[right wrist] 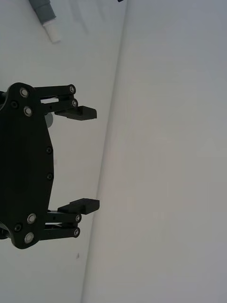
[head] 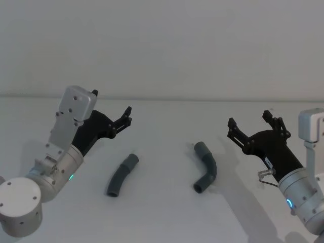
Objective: Use both hands to pick up one end of the pipe from the table, align the ends, and insert them.
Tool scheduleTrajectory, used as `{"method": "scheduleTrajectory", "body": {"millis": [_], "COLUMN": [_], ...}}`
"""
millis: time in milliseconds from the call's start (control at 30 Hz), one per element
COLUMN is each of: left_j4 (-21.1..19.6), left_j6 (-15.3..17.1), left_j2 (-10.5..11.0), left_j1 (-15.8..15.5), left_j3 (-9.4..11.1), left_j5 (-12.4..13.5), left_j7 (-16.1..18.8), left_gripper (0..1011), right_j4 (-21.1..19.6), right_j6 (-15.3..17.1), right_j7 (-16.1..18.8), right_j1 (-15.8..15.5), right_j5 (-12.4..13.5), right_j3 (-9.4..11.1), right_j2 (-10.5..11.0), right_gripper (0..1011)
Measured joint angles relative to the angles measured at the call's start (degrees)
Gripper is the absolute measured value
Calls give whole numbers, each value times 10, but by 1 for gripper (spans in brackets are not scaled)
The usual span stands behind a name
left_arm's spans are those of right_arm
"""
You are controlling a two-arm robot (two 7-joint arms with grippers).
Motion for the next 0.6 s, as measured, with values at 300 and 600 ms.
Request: {"method": "scheduleTrajectory", "body": {"millis": [300, 600], "left_j4": [0, 0], "left_j6": [0, 0], "left_j2": [0, 0], "left_j1": [0, 0], "left_j3": [0, 0], "left_j5": [0, 0], "left_j7": [0, 0], "left_gripper": [1001, 1001], "right_j4": [0, 0], "right_j6": [0, 0], "right_j7": [0, 0], "right_j1": [0, 0], "right_j5": [0, 0], "right_j3": [0, 0], "right_j2": [0, 0], "right_gripper": [1000, 1000]}}
